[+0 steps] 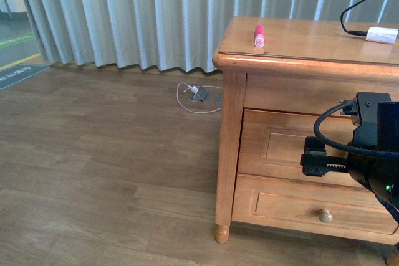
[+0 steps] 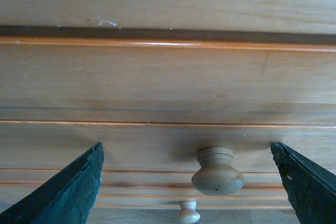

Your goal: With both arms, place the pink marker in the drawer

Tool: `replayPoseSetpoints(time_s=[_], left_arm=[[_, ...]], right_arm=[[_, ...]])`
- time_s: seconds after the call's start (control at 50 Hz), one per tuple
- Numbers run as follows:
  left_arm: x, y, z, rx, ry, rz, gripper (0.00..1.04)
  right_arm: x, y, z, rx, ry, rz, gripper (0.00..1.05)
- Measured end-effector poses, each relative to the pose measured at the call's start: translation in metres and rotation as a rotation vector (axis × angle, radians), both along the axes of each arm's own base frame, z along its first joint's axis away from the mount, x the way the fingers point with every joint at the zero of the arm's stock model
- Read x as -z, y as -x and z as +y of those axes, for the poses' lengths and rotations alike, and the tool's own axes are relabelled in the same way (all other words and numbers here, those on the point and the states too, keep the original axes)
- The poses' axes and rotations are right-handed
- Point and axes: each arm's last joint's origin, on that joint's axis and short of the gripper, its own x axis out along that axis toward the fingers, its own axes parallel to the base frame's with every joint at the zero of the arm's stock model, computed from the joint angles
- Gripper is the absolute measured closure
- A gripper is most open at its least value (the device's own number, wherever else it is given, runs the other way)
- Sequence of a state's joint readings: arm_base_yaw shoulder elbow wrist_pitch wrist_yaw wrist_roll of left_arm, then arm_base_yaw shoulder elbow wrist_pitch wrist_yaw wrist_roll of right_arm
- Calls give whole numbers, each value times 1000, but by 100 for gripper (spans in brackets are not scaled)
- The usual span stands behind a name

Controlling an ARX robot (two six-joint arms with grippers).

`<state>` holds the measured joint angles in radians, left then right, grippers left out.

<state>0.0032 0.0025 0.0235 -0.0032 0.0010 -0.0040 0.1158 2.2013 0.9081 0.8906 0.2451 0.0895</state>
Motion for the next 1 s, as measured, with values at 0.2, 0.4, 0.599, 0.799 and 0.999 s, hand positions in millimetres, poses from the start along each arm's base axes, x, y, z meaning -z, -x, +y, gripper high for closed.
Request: replayPoseSetpoints(time_s=[0.2,0.4,0.599,0.799,0.999], left_arm=[[0,0,0,0,0,0,6],[0,0,0,0,0,0,6],[0,0,0,0,0,0,6],[0,0,0,0,0,0,6],[0,0,0,0,0,0,6]], right_arm=[[5,-2,-2,7,18,18,8],[10,-3,-8,16,24,31,8],[10,-3,-9,19,23,30,30],[11,-3,-11,33,20,30,70],[12,-1,-14,39,-9,37,81]])
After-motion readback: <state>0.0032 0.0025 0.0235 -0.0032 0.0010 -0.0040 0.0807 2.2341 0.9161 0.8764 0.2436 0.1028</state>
